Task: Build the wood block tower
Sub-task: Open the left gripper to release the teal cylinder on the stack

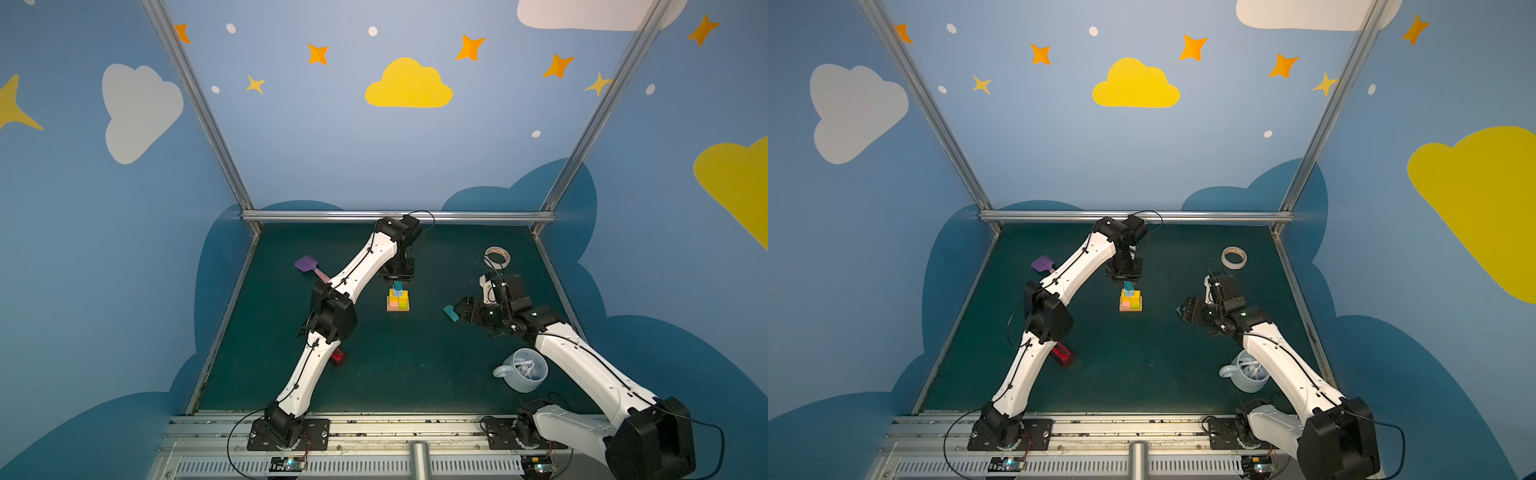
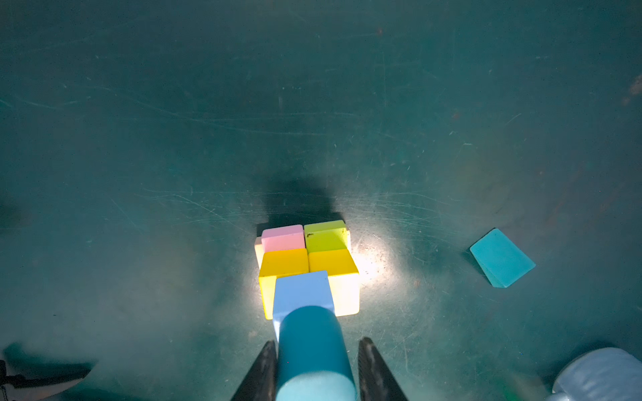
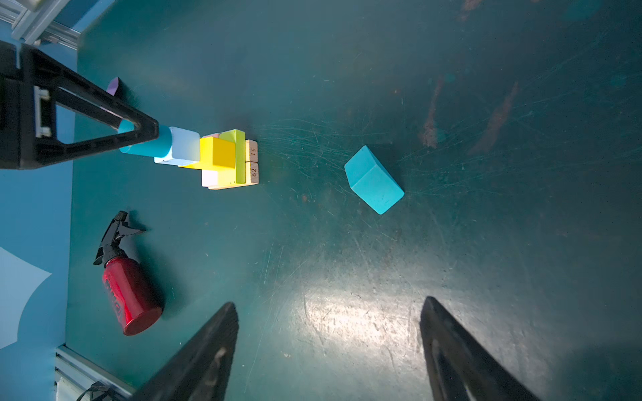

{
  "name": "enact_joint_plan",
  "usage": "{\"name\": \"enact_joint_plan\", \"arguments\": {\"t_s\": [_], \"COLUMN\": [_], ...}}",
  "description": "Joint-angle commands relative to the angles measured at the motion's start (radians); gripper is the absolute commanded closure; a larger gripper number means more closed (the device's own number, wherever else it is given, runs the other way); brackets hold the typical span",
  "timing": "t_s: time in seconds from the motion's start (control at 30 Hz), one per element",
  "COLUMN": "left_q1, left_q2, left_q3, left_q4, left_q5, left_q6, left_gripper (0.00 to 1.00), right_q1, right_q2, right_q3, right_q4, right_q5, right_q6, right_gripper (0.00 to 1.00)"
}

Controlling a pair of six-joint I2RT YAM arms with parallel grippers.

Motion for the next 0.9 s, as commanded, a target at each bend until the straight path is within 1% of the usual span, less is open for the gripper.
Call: {"name": "enact_joint_plan", "arguments": {"t_s": [0.0, 0.17, 0.4, 0.87], "left_q1": [0.002, 0.002, 0.003, 0.002], "left_q2": [0.014, 0.013, 0.012, 0.011], "left_q3": [0.02, 0.021, 0.02, 0.021], "left_q4": [-0.024, -0.028, -0.031, -0.021], "left_q5": [-0.007, -0.021, -0.03, -0.021], "left_q6": [0.0, -0.001, -0.002, -0.006], "left_gripper": [0.61, 0.63, 0.63, 0.55], "right_q1": [-0.005, -0.006, -0.006, -0.008], "right_q2": [-0.004, -0.006, -0.003, -0.001], "right_q3": [-0.011, -0.012, -0.014, -0.016], "right_q4": [0.007, 0.007, 0.01, 0.012], "right_q5": [-0.008, -0.008, -0.011, -0.011], "right_q6": [0.0, 0.001, 0.002, 0.003], "right_gripper": [0.19, 0.19, 0.19, 0.19]}}
